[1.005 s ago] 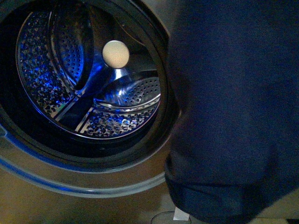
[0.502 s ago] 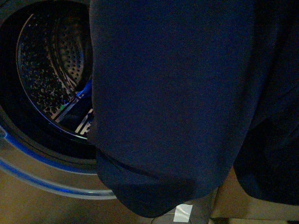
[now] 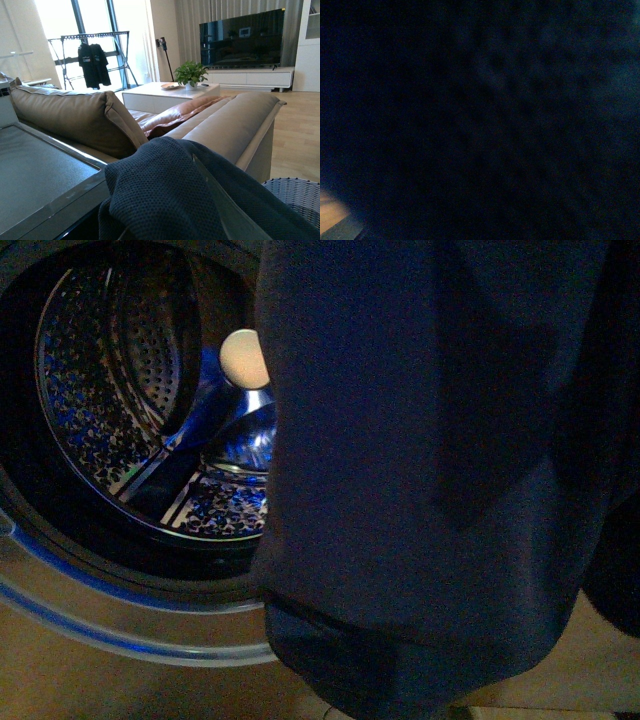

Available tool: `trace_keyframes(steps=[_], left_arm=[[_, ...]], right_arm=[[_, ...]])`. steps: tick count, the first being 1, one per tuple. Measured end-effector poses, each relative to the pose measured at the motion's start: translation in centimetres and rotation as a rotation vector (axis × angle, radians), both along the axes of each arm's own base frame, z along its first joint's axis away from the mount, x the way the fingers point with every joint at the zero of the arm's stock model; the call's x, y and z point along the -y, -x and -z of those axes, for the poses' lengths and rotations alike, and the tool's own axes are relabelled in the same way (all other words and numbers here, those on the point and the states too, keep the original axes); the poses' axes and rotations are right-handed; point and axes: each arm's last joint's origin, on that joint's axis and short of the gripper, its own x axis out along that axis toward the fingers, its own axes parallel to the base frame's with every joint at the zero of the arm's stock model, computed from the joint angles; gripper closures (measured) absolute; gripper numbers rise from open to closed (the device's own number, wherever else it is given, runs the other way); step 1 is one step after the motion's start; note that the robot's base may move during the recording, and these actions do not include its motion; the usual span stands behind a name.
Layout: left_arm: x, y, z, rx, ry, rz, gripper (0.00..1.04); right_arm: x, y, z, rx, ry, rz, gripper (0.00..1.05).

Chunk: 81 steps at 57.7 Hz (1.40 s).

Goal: Collect clothes from washing machine

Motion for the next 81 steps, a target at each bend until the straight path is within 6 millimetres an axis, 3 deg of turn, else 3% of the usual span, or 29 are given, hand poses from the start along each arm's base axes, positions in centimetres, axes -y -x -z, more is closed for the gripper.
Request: trace_keyframes(steps=[12, 18, 45, 55, 67, 78, 81], left_arm=[[0.0, 0.0, 0.0, 0.0, 0.0, 0.0, 0.98], [0.0, 0.0, 0.0, 0.0, 0.0, -0.001, 0.98], [0.0, 0.0, 0.0, -0.001, 0.001, -0.005, 0.98], [0.0, 0.0, 0.0, -0.001, 0.001, -0.006, 0.98], [0.0, 0.0, 0.0, -0.001, 0.001, -0.005, 0.98], [0.0, 0.0, 0.0, -0.001, 0.001, -0.003, 0.97], [0.0, 0.0, 0.0, -0.001, 0.001, -0.003, 0.88]], right_arm=[[-2.5, -0.6, -0.1, -0.008, -0.005, -0.029, 0.07], [-3.9, -2.0, -0.6, -0.009, -0.017, -0.006, 0.07], [-7.5, -5.5, -2.2, -0.069, -0.075, 0.051, 0.07], [-8.1, -6.2, -2.1, -0.07, -0.099, 0.16, 0.08], [-7.3, -6.5, -2.6, 0.007, -0.148, 0.386, 0.41], [-3.8, -5.5, -3.4, 0.124, -0.182, 0.559, 0.8], [-2.5, -5.1, -3.9, 0.149, -0.185, 0.59, 0.9]])
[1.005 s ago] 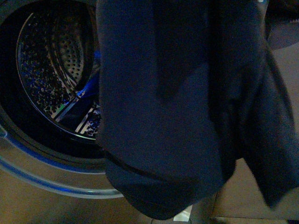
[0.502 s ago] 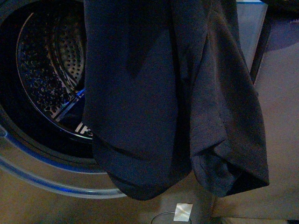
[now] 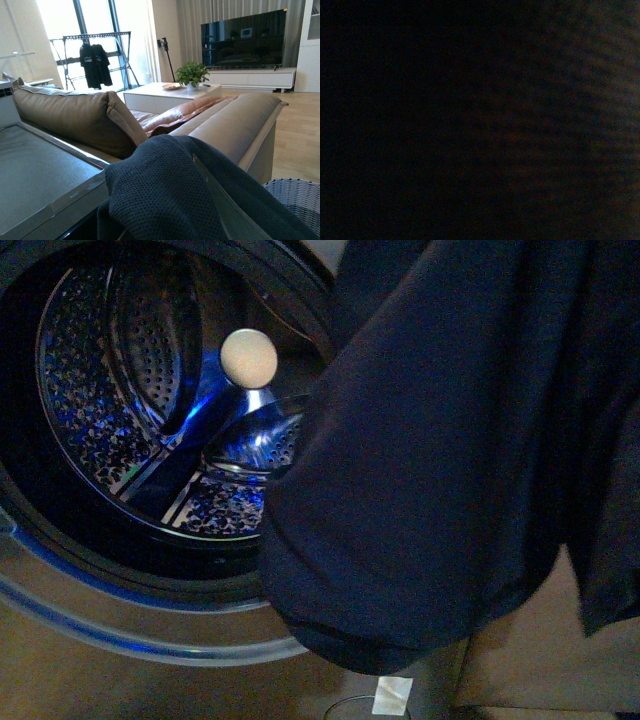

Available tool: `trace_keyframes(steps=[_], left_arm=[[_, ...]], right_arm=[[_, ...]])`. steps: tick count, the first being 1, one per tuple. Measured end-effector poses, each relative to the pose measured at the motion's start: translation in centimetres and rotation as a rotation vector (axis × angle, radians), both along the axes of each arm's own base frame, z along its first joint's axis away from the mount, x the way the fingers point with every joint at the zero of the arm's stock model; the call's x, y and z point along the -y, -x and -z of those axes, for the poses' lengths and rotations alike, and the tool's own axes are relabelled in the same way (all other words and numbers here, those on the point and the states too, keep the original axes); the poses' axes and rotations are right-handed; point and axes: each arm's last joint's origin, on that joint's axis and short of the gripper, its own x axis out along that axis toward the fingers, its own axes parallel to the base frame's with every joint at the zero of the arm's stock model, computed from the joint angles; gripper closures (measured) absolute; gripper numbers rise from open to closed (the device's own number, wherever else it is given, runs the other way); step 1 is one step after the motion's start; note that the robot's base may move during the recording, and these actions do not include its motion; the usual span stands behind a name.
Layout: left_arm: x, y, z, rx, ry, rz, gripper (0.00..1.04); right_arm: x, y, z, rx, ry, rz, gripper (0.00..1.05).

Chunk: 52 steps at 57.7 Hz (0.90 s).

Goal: Collect clothes from washing machine

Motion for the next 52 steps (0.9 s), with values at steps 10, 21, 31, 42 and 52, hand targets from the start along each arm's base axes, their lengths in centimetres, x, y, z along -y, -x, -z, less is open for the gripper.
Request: trace_keyframes(steps=[10, 21, 31, 42, 52], left_arm=[[0.0, 0.0, 0.0, 0.002, 0.001, 0.001, 0.62], [0.0, 0.0, 0.0, 0.002, 0.001, 0.001, 0.33], [0.0, 0.1, -0.1, 0.004, 0.001, 0.0, 0.06], [0.0, 0.1, -0.1, 0.005, 0.001, 0.0, 0.07], [0.0, 0.1, -0.1, 0.005, 0.002, 0.0, 0.07]], right_arm=[[4.3, 1.1, -1.9, 0.059, 0.018, 0.07, 1.0], [9.7, 2.3, -4.3, 0.073, 0.056, 0.119, 1.0], [17.0, 4.4, -7.6, 0.062, 0.083, 0.185, 1.0], [24.7, 7.1, -11.3, 0.041, 0.094, 0.332, 1.0], [31.6, 9.1, -11.9, -0.111, 0.074, 0.493, 1.0]])
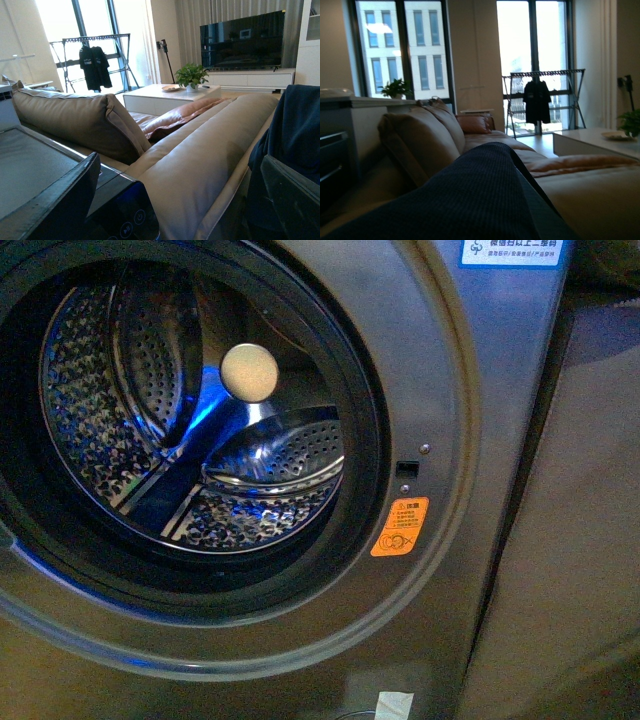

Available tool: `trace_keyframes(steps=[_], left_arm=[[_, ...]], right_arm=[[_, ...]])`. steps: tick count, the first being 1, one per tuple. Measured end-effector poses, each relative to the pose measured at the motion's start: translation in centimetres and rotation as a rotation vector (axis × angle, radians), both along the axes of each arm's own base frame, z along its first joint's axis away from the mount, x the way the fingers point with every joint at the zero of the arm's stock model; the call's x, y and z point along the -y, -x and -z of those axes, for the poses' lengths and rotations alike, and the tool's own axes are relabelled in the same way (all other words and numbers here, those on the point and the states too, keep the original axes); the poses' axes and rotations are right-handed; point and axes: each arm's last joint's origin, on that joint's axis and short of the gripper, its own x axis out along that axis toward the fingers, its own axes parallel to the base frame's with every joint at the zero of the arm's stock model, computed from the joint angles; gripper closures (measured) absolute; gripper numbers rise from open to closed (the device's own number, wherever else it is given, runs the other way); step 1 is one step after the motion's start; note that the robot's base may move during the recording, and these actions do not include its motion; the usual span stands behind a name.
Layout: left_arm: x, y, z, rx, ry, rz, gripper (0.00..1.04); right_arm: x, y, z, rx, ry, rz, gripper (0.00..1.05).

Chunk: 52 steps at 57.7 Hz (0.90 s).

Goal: Collect clothes from washing machine

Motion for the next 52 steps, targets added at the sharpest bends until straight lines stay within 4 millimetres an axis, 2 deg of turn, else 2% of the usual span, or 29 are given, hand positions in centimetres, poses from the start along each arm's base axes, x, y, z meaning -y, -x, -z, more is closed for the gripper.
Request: trace_keyframes(steps=[6, 12, 20, 22, 32, 39, 47, 52], left_arm=[[0.0, 0.0, 0.0, 0.0, 0.0, 0.0, 0.07], [0.0, 0.0, 0.0, 0.0, 0.0, 0.0, 0.07], [0.0, 0.0, 0.0, 0.0, 0.0, 0.0, 0.07], [0.0, 0.0, 0.0, 0.0, 0.0, 0.0, 0.07], [0.0, 0.0, 0.0, 0.0, 0.0, 0.0, 0.07], [0.0, 0.0, 0.0, 0.001, 0.0, 0.0, 0.07], [0.0, 0.0, 0.0, 0.0, 0.001, 0.0, 0.07], [0.0, 0.0, 0.0, 0.001, 0.0, 0.0, 0.07]], right_arm=[[4.0, 0.6, 2.5, -0.118, -0.061, 0.073, 1.0], [8.4, 0.7, 7.6, -0.266, -0.18, 0.149, 1.0], [11.9, 0.9, 14.6, -0.403, -0.341, 0.192, 1.0], [12.7, 1.0, 16.9, -0.442, -0.4, 0.2, 0.93], [14.1, 1.9, 25.8, -0.6, -0.607, 0.216, 0.65], [13.7, 2.3, 30.4, -0.682, -0.727, 0.196, 0.44], [12.8, 2.7, 33.3, -0.745, -0.83, 0.155, 0.2], [12.3, 2.6, 33.7, -0.748, -0.86, 0.12, 0.06]])
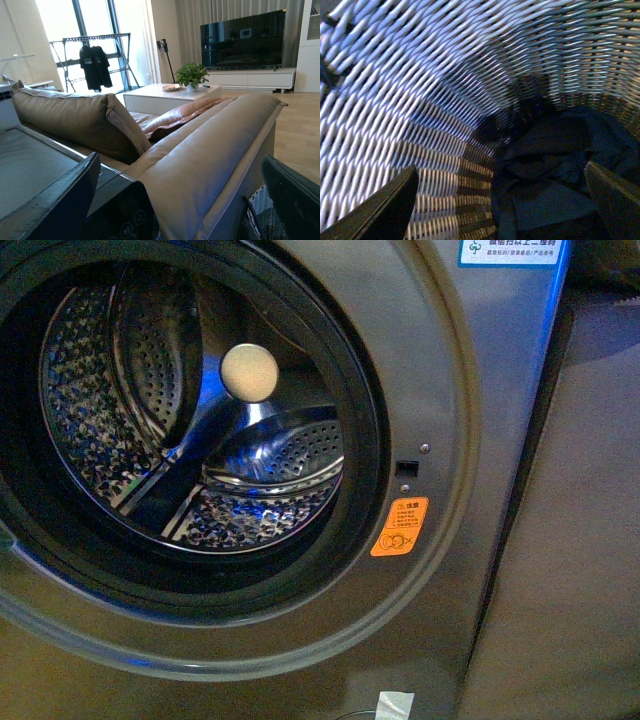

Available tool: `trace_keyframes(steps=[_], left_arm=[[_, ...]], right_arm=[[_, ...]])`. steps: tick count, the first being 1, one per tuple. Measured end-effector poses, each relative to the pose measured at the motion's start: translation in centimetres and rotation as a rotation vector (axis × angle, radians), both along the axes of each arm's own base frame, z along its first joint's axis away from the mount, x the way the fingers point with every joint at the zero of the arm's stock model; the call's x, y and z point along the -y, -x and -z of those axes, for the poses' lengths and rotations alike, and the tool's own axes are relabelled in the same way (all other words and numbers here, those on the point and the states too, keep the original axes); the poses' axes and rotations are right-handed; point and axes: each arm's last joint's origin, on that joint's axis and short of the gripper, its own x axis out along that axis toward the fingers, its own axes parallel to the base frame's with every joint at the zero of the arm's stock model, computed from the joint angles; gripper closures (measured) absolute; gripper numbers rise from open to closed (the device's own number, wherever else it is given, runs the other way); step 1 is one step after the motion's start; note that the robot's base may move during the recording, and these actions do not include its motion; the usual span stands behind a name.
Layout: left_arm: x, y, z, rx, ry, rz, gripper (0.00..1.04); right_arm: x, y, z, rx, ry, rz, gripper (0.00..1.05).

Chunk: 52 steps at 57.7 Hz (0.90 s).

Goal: Collect clothes from washing machine

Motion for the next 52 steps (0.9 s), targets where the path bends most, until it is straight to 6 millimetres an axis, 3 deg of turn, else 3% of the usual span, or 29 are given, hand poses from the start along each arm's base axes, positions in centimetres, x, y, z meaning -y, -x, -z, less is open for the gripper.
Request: trace_keyframes(steps=[7, 12, 16, 21, 24, 33, 40, 44, 52], left_arm=[[0.0, 0.0, 0.0, 0.0, 0.0, 0.0, 0.07], [0.0, 0.0, 0.0, 0.0, 0.0, 0.0, 0.07], [0.0, 0.0, 0.0, 0.0, 0.0, 0.0, 0.07], [0.0, 0.0, 0.0, 0.0, 0.0, 0.0, 0.07], [0.0, 0.0, 0.0, 0.0, 0.0, 0.0, 0.07], [0.0, 0.0, 0.0, 0.0, 0.0, 0.0, 0.07], [0.0, 0.0, 0.0, 0.0, 0.0, 0.0, 0.07], [0.0, 0.0, 0.0, 0.0, 0.0, 0.0, 0.07], [0.0, 0.0, 0.0, 0.0, 0.0, 0.0, 0.07]], right_arm=[[-1.1, -0.3, -1.6, 0.06, -0.002, -0.037, 0.08], [-2.5, -0.9, -5.2, 0.148, 0.067, -0.086, 0.07], [-4.0, -1.5, -9.1, 0.235, 0.153, -0.132, 0.07], [-7.0, -2.2, -14.9, 0.363, 0.294, -0.195, 0.07], [-9.1, -2.3, -17.2, 0.425, 0.358, -0.23, 0.07], [-15.9, -2.1, -21.5, 0.607, 0.527, -0.288, 0.07], [-22.5, -1.5, -21.6, 0.759, 0.633, -0.293, 0.07], [-26.7, -1.0, -19.4, 0.823, 0.615, -0.312, 0.07], [-31.4, -0.2, -14.2, 0.822, 0.537, -0.349, 0.07]])
